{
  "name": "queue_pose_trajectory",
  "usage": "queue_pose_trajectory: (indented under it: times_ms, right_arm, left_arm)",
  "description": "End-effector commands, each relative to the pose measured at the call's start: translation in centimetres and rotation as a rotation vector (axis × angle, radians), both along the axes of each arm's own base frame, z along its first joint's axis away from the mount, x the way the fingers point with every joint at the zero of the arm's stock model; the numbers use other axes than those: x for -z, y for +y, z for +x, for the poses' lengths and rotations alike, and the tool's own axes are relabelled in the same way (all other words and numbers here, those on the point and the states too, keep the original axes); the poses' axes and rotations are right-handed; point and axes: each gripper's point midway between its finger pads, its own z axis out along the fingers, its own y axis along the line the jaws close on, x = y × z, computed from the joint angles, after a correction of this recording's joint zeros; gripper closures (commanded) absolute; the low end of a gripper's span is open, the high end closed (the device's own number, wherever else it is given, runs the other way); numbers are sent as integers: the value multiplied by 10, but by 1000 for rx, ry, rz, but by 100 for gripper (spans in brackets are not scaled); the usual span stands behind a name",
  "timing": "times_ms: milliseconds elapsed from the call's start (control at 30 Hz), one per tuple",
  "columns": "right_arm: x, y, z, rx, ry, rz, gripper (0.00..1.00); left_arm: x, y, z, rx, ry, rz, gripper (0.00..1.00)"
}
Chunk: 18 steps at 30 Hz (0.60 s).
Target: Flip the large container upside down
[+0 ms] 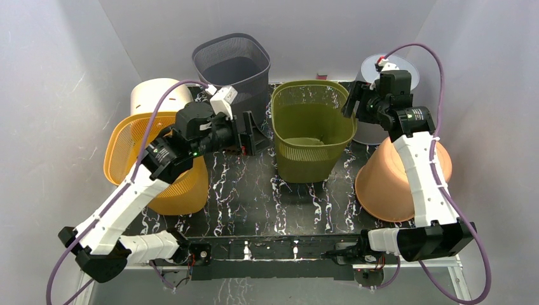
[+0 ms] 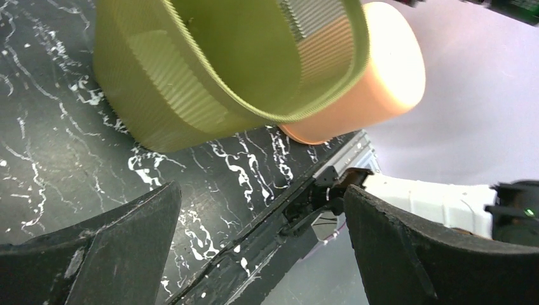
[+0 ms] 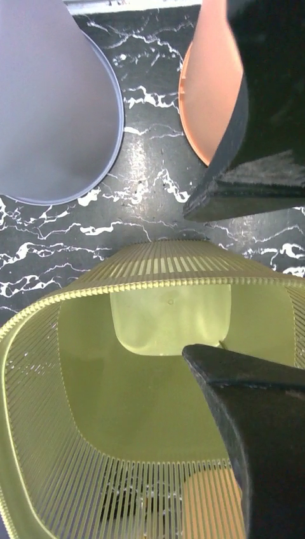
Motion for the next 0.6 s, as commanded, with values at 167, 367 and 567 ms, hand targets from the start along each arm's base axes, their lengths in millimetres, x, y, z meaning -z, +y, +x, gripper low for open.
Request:
queue_pose_trajectory:
  times_ms: [167, 367, 567]
  right_arm:
    - [-109, 3, -3, 4, -284, 61, 6]
    - [-172, 51, -15, -246, -409, 169, 2]
    - [-157, 150, -26, -473, -348, 198, 2]
  left_arm:
    - [-28, 6, 18, -109, -20, -1, 2]
    - [-31, 31, 35, -260, -39, 80, 2]
    - [-17, 55, 73, -317, 53, 103, 2]
